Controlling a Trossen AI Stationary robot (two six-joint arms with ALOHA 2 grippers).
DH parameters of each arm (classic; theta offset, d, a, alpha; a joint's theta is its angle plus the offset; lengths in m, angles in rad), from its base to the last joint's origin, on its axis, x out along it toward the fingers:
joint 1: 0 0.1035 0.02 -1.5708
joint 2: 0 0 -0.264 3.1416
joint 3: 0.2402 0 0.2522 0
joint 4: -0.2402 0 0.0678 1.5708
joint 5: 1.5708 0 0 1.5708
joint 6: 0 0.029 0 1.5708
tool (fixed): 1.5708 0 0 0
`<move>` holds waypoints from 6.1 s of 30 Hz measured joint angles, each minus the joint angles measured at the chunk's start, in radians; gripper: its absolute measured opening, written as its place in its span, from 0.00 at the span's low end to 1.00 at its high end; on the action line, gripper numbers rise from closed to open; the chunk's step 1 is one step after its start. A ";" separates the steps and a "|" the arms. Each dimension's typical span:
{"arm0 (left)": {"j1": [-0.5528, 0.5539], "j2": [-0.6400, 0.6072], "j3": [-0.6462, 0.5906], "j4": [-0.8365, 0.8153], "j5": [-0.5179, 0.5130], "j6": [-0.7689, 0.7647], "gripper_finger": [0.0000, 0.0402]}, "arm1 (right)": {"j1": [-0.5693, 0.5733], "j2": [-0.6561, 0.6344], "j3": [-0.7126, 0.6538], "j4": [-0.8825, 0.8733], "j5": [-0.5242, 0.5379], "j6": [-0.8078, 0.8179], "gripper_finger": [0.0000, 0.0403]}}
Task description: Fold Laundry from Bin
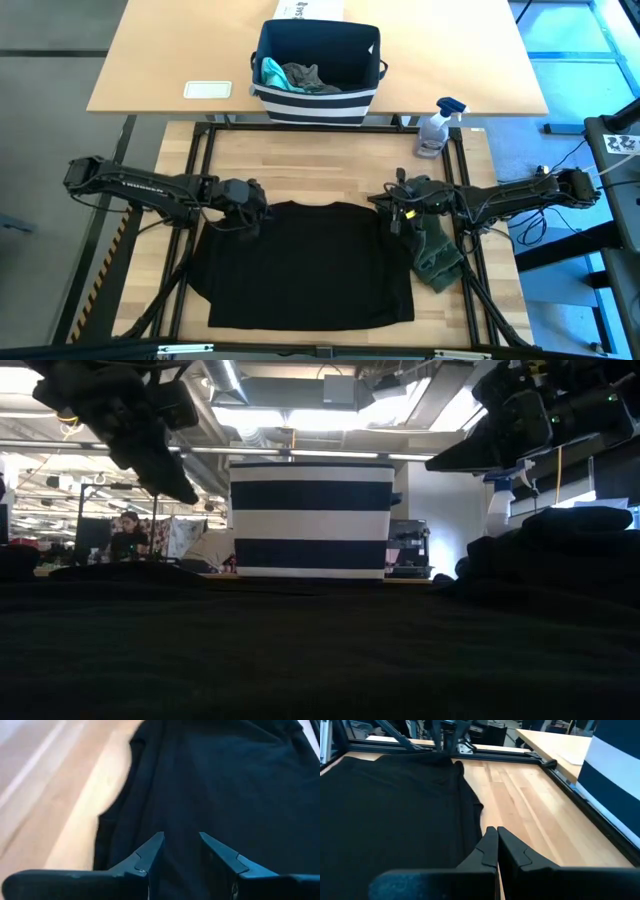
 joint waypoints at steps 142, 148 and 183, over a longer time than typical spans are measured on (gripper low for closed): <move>-0.207 0.737 0.369 0.148 -0.470 0.489 0.28 | 0.133 0.163 0.164 -0.554 -0.042 0.187 0.09; -0.189 0.741 0.370 0.144 -0.454 0.510 0.28 | 0.132 0.295 0.164 -0.500 0.001 0.184 0.14; -0.173 0.741 0.369 0.051 -0.481 0.506 0.28 | 0.065 0.389 0.217 -0.603 0.179 0.150 0.43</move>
